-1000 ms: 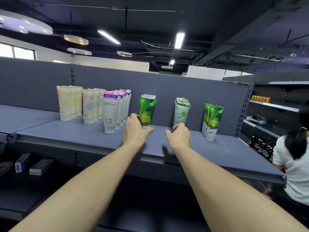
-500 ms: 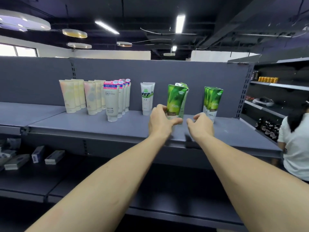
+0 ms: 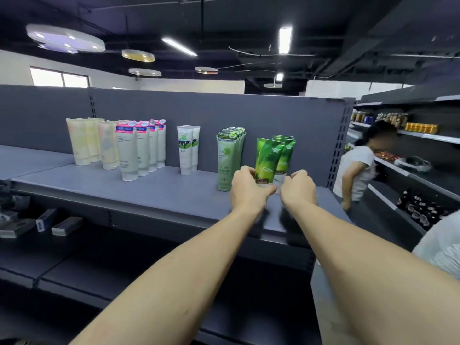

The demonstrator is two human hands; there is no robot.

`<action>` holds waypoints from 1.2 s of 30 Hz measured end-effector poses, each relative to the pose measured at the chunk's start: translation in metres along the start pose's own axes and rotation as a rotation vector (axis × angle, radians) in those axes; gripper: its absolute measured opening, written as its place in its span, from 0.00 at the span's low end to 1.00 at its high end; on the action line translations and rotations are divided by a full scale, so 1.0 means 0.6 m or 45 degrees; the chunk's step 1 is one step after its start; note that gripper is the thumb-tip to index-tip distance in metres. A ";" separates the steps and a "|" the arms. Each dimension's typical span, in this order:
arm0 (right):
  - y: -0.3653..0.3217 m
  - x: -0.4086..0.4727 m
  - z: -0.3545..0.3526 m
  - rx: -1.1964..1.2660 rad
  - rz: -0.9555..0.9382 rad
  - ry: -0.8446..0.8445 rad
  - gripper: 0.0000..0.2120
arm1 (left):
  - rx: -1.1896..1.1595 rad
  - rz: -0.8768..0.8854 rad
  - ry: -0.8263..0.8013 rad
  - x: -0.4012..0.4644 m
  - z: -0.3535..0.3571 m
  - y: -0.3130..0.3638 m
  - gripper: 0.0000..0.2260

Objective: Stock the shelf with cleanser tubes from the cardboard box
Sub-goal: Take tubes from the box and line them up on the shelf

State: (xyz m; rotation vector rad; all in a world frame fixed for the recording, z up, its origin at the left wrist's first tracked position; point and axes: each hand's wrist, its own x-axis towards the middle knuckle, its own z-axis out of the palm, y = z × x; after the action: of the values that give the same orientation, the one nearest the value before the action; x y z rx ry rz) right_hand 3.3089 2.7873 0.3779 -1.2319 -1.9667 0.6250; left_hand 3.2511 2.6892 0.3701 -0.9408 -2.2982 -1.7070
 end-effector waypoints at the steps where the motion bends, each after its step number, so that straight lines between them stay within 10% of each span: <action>1: 0.002 0.005 -0.001 -0.001 0.007 0.000 0.14 | 0.002 -0.002 0.004 0.002 0.008 0.001 0.23; 36: 0.035 0.063 -0.004 -0.028 0.067 0.022 0.12 | -0.061 -0.071 -0.124 0.056 0.125 0.006 0.25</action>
State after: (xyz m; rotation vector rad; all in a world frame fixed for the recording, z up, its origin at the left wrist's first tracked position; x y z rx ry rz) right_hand 3.3117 2.8302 0.3765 -1.3016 -1.9370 0.6187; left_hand 3.2452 2.7710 0.3619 -0.9986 -2.3758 -1.7837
